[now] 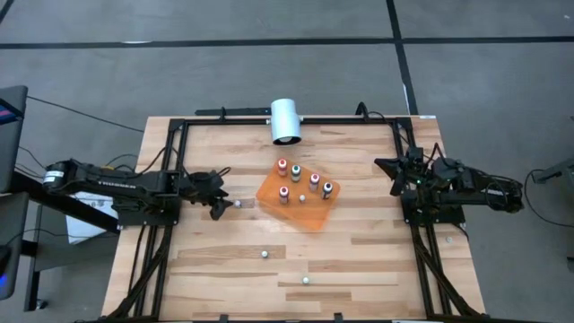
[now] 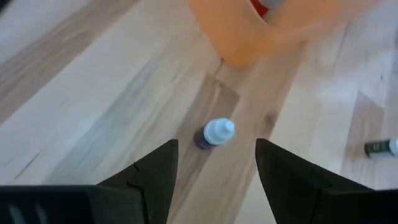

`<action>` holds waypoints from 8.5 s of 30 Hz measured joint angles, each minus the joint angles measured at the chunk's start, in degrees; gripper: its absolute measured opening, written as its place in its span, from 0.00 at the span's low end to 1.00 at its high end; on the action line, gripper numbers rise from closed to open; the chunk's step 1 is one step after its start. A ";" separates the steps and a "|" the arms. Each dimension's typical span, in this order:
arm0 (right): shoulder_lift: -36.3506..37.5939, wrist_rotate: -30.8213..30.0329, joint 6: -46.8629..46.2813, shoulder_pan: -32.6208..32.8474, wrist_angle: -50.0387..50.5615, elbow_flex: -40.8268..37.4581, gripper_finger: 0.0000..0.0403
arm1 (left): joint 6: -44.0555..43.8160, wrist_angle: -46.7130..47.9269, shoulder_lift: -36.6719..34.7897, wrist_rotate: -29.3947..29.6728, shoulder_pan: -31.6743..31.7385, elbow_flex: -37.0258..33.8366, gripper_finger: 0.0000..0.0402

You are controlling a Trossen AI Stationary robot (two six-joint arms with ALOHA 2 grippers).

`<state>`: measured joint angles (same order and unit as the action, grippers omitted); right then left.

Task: Pick & Place food coloring
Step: Put the blue food coloring bottle into the bin, then put the small green food coloring bottle into the bin

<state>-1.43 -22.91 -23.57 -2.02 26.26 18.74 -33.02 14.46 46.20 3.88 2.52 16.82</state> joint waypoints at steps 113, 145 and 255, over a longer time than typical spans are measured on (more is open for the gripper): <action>-0.02 -1.24 -2.01 -0.02 3.68 -0.04 0.00 | 27.87 -5.88 49.99 -1.31 4.20 37.46 0.19; -0.02 -1.21 -2.01 -0.02 4.15 -0.04 0.00 | 30.41 -3.37 50.73 -1.99 4.97 37.48 0.22; 0.00 -1.36 -3.04 -0.01 8.11 -0.02 0.00 | -28.98 12.93 58.99 -0.97 -26.27 48.74 0.50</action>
<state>-1.44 -24.27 -26.61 -2.03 34.37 18.72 -62.00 27.39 105.18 2.91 -23.75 65.56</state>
